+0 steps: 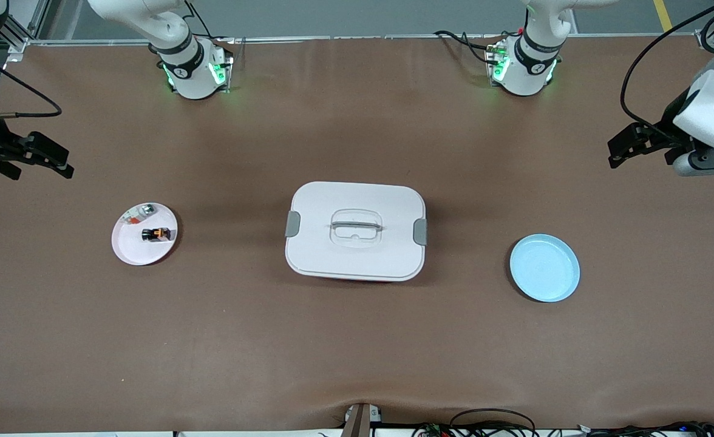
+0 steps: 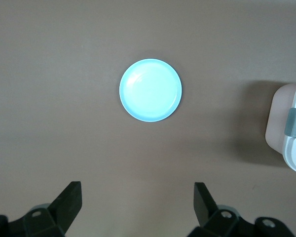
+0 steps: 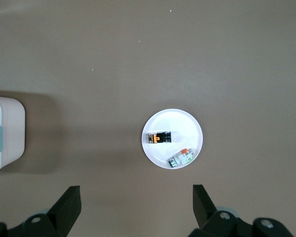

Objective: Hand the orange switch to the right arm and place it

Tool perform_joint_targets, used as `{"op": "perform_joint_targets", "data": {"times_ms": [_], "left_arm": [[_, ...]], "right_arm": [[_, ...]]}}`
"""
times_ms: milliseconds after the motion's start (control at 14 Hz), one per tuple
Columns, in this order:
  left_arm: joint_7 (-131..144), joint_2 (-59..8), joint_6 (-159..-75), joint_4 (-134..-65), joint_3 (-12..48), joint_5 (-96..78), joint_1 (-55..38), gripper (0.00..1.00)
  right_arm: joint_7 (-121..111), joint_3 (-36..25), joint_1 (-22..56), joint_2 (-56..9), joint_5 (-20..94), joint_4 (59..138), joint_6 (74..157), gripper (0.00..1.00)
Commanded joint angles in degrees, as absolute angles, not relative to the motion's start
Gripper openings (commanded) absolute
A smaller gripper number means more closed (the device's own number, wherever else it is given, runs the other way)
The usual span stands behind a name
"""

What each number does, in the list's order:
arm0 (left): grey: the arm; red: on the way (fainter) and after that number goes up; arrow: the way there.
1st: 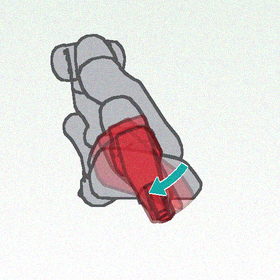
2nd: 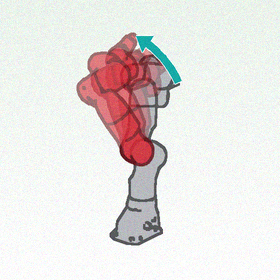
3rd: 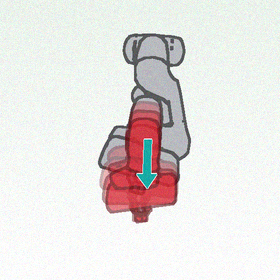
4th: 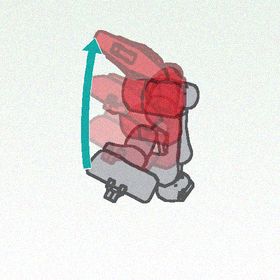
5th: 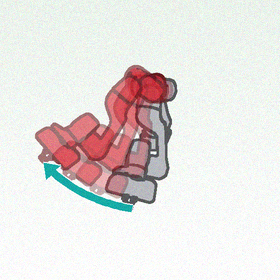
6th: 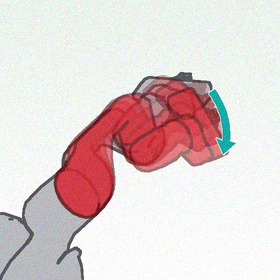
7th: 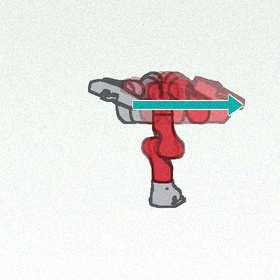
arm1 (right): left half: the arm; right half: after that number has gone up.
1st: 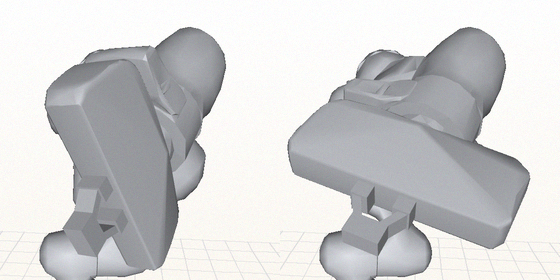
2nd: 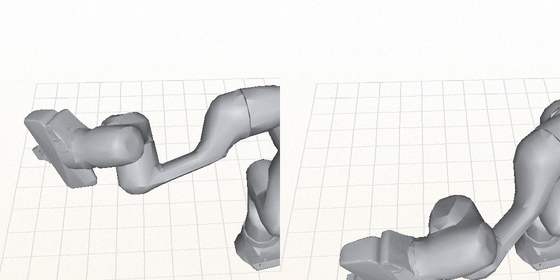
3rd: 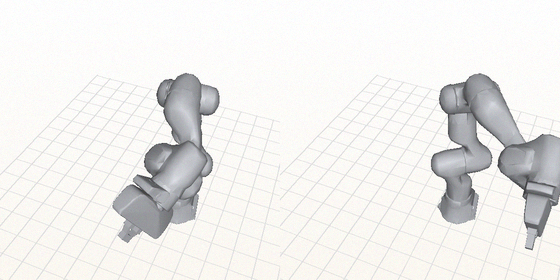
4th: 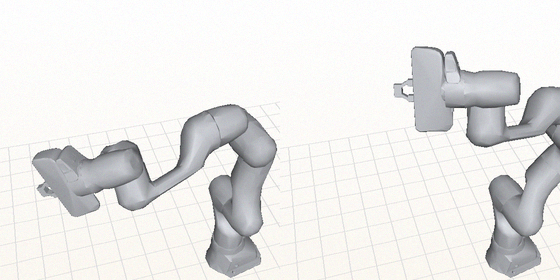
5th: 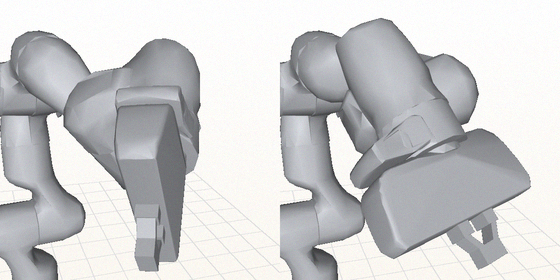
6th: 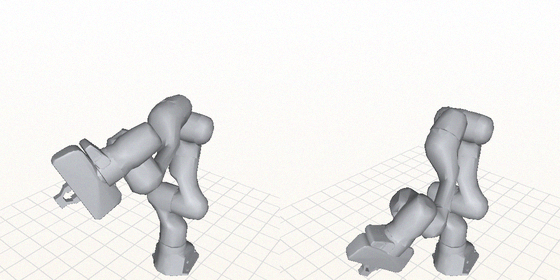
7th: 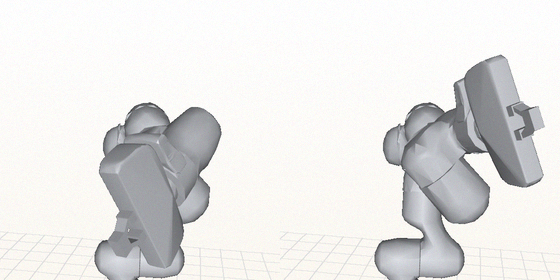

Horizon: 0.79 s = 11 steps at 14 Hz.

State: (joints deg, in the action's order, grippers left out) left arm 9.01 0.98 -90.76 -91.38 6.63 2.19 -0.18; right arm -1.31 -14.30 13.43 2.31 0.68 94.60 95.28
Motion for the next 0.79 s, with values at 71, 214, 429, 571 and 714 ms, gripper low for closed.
{"op": "perform_joint_targets", "data": {"times_ms": [71, 214, 429, 571, 714], "left_arm": [[8.09, 1.23, -90.88, -90.97, 6.68, 2.02, -0.18, 1.0], [8.17, 1.14, -90.88, -90.97, 6.68, 2.11, -0.18, 1.0], [8.09, 1.23, -90.79, -90.97, 6.77, 2.02, -0.18, 1.0], [8.17, 1.14, -90.79, -90.88, 6.77, 2.02, -0.18, 1.0], [8.17, 1.14, -90.79, -90.88, 6.77, 2.11, -0.18, 1.0]], "right_arm": [[-0.62, -3.01, 1.96, 2.2, 0.18, 93.78, 94.48, 1.0], [-0.62, 0.6, -1.83, 2.2, 0.18, 93.78, 94.48, 1.0], [-0.62, 2.55, -3.95, 2.11, 0.44, 93.78, 94.48, 1.0], [-0.62, 2.64, -4.04, 2.11, 0.44, 93.87, 94.48, 1.0], [-0.62, 2.64, -4.04, 2.2, 0.79, 93.78, 94.57, 1.0]]}}
